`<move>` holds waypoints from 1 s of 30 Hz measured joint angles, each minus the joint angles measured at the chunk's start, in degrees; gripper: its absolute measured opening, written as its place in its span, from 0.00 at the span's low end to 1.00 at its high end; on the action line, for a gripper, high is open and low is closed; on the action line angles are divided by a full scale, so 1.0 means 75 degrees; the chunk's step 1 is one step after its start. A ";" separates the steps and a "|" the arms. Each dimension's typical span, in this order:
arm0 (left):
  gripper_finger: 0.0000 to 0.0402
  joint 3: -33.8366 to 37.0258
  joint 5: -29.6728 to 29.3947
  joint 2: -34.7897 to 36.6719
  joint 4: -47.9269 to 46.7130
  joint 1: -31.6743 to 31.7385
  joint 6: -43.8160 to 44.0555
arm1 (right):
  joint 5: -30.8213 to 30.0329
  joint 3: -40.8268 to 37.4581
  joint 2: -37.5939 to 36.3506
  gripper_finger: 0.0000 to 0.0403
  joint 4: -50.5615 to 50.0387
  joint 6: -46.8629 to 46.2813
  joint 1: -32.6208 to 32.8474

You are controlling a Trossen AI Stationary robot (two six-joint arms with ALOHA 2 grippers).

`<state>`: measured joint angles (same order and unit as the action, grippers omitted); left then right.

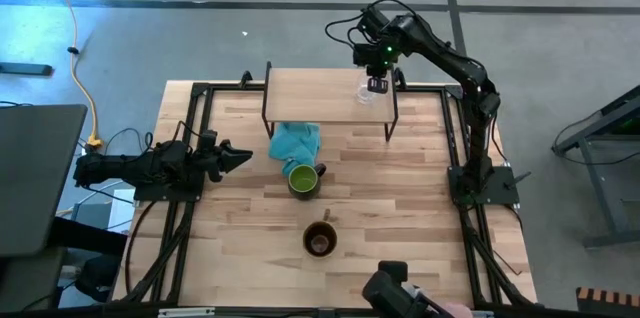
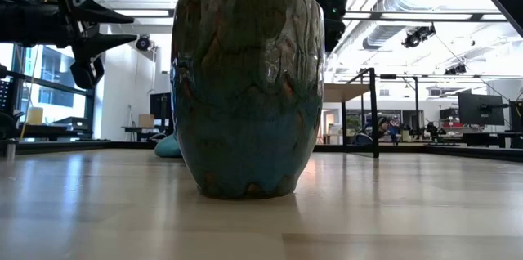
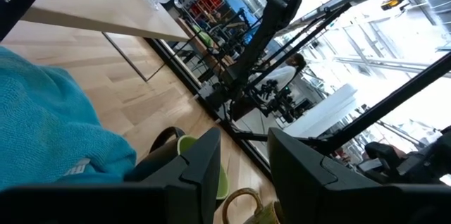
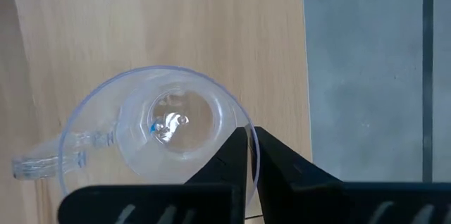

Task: Stack small to large cups/mugs on shelf
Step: Put the transparent mug on the shelf

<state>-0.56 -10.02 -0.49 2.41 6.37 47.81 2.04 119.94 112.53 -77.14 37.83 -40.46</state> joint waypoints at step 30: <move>0.26 0.0000 -0.0014 0.0000 0.0003 0.0000 0.0000 | 0.0210 0.0000 0.0000 0.10 0.0032 -0.0039 0.0001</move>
<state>-0.56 -10.13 -0.49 2.44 6.37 47.81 3.62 119.94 112.53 -76.90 37.54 -40.45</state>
